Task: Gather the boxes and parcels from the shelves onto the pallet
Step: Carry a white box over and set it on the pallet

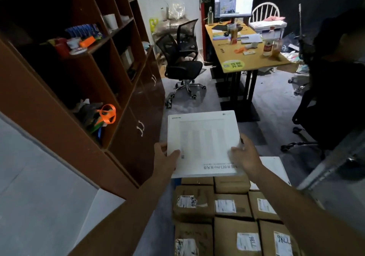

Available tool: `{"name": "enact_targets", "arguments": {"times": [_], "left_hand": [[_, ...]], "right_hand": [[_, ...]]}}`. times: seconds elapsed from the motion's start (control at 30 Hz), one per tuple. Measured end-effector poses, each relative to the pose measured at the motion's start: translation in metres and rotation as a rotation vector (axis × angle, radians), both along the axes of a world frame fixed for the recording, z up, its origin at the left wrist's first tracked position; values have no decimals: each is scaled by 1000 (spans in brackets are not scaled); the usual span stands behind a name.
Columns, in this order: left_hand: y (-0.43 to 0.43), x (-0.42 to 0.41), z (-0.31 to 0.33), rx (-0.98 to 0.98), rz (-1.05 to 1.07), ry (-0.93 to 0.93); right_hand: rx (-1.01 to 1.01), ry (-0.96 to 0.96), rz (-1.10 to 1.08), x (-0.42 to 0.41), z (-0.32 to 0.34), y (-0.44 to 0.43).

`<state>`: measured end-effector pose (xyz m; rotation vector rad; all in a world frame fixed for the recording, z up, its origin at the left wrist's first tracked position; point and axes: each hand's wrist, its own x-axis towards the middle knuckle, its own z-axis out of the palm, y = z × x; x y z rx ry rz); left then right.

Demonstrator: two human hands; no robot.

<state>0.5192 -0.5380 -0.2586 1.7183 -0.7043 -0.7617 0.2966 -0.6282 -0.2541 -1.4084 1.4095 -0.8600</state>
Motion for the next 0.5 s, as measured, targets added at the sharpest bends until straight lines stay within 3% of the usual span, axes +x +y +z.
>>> {"name": "enact_targets", "arguments": {"times": [0.23, 0.37, 0.5], "left_hand": [[-113, 64, -119, 165, -68, 136], [-167, 113, -201, 236, -149, 148], [-201, 157, -290, 329, -218, 189]], "right_hand": [[83, 133, -64, 65, -102, -94], [148, 245, -138, 109, -183, -136], [263, 224, -208, 146, -280, -160]]}}
